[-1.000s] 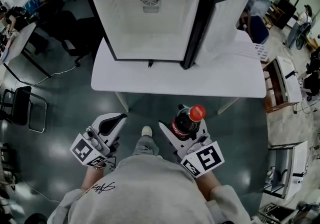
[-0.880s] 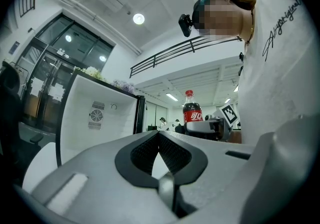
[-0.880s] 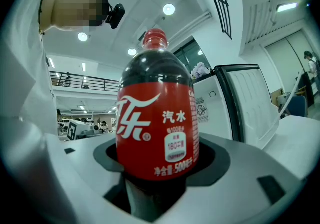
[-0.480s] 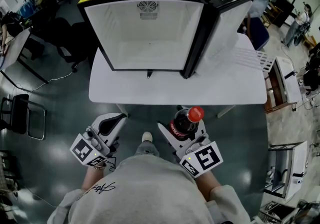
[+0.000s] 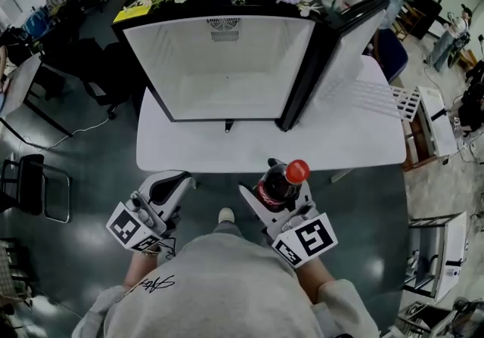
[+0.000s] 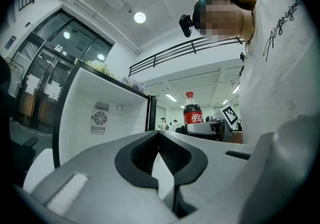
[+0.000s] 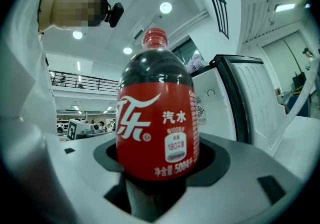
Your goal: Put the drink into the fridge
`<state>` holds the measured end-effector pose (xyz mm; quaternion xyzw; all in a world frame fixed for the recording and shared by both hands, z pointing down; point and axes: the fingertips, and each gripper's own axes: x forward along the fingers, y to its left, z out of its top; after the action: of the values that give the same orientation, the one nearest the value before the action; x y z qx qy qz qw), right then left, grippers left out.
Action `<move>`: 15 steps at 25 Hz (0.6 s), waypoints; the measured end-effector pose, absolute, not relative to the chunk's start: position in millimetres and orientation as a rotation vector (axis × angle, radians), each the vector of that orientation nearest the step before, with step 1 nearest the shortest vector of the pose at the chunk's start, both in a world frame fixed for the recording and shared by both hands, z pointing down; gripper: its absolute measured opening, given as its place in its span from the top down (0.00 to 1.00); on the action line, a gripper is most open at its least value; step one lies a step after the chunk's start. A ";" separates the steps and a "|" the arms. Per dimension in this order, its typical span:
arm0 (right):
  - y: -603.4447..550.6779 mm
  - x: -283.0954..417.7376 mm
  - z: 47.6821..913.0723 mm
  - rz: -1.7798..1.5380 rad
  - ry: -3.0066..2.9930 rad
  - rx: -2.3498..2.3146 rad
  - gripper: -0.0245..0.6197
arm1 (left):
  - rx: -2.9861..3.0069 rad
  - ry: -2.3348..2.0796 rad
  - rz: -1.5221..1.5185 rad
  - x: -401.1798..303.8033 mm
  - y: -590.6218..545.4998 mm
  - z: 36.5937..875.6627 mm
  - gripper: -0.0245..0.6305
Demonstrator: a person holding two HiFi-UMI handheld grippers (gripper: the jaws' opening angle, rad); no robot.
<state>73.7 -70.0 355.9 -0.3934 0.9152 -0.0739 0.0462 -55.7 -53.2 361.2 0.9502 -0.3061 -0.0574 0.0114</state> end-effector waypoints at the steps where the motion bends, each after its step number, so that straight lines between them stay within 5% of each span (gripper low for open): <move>1: -73.2 72.6 355.5 -0.227 2.790 -1.206 0.47 | 2.965 -0.951 -0.178 -57.2 -56.7 360.9 0.96; 15: -111.6 53.8 361.2 -0.239 2.757 -1.282 0.47 | 2.998 -0.878 -0.181 -77.5 -100.1 359.2 0.96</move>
<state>53.8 -111.6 361.2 -0.4199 0.9030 -0.0782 0.0460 -77.5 -100.1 359.2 0.9580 -0.2807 -0.0579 0.0062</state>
